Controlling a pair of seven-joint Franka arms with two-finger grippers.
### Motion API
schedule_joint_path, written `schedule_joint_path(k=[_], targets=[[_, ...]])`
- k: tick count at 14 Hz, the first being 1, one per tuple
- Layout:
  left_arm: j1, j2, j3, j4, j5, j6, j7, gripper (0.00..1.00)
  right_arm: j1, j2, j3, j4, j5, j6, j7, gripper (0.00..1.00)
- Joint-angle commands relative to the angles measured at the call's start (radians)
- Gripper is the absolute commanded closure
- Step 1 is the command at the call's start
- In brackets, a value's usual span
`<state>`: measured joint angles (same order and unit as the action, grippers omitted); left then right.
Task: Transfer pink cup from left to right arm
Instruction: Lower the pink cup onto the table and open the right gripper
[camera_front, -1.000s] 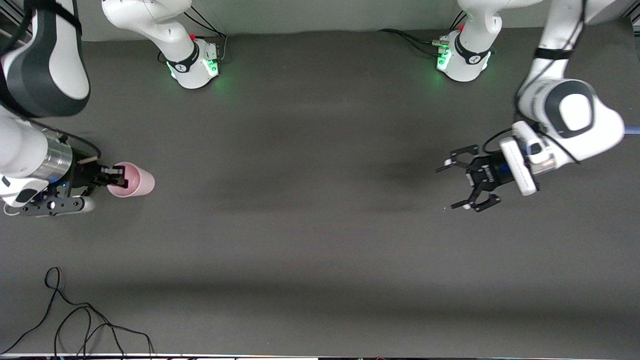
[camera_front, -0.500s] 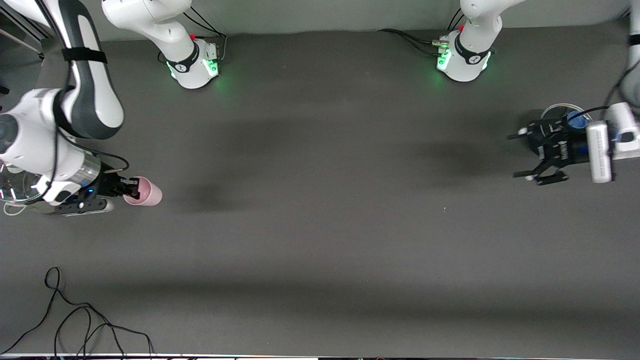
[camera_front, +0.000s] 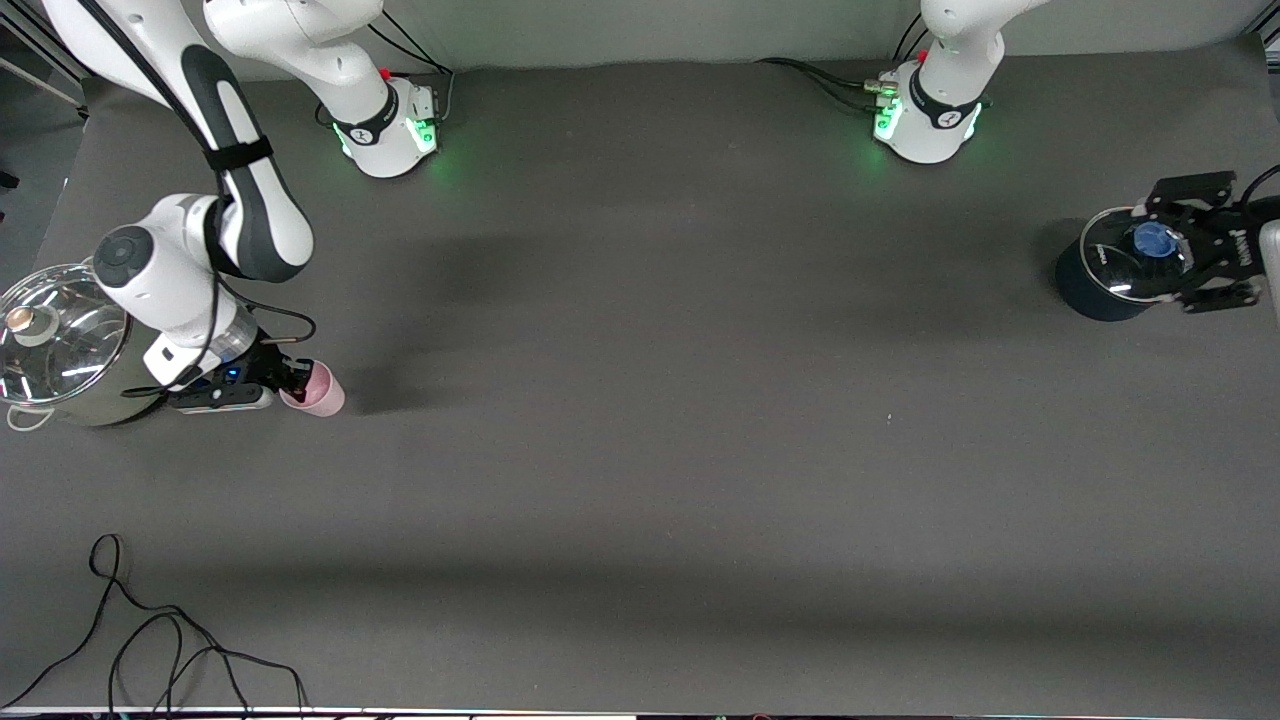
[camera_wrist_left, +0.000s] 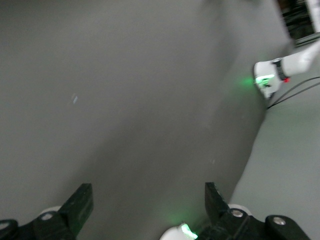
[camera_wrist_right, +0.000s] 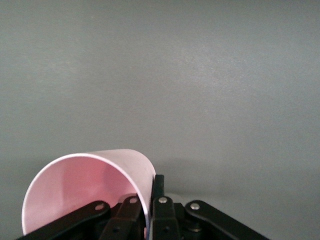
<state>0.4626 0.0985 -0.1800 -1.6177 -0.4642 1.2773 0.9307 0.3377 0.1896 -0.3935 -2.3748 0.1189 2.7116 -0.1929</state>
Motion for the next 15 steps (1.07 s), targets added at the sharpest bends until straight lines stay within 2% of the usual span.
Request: schedule_joint_path(k=[1, 4, 6, 7, 8, 10, 11, 12, 15], targets=[[-0.059, -0.022, -0.003, 0.07, 0.129, -0.032, -0.23, 0.01, 0.014, 0.077, -0.01, -0.009, 0.005, 0.112, -0.017, 1.0], [-0.194, -0.032, 0.007, 0.099, 0.277, -0.018, -0.446, 0.0, 0.026, 0.123, 0.004, -0.004, 0.088, 0.139, -0.017, 1.0], [-0.272, -0.036, 0.022, 0.099, 0.341, -0.012, -0.509, 0.0, 0.027, 0.136, 0.011, -0.001, 0.094, 0.137, -0.017, 1.0], [-0.323, -0.036, 0.046, 0.101, 0.378, -0.007, -0.553, 0.0, 0.029, 0.136, 0.012, -0.001, 0.094, 0.137, -0.017, 0.83], [-0.382, -0.04, 0.092, 0.101, 0.409, 0.007, -0.582, 0.0, 0.029, 0.133, 0.012, -0.001, 0.094, 0.137, -0.017, 0.51], [-0.488, -0.049, 0.189, 0.096, 0.427, 0.048, -0.612, 0.0, 0.03, 0.102, 0.012, -0.001, 0.096, 0.122, -0.016, 0.06], [-0.539, -0.052, 0.245, 0.095, 0.429, 0.063, -0.636, 0.0, 0.035, 0.076, 0.012, -0.001, 0.096, 0.097, -0.016, 0.0], [-0.579, -0.059, 0.289, 0.088, 0.44, 0.083, -0.664, 0.0, 0.046, 0.047, 0.012, 0.003, 0.096, 0.055, -0.016, 0.0], [-0.593, -0.06, 0.29, 0.082, 0.463, 0.128, -0.705, 0.0, 0.052, -0.071, 0.007, 0.017, 0.096, -0.079, -0.007, 0.0]])
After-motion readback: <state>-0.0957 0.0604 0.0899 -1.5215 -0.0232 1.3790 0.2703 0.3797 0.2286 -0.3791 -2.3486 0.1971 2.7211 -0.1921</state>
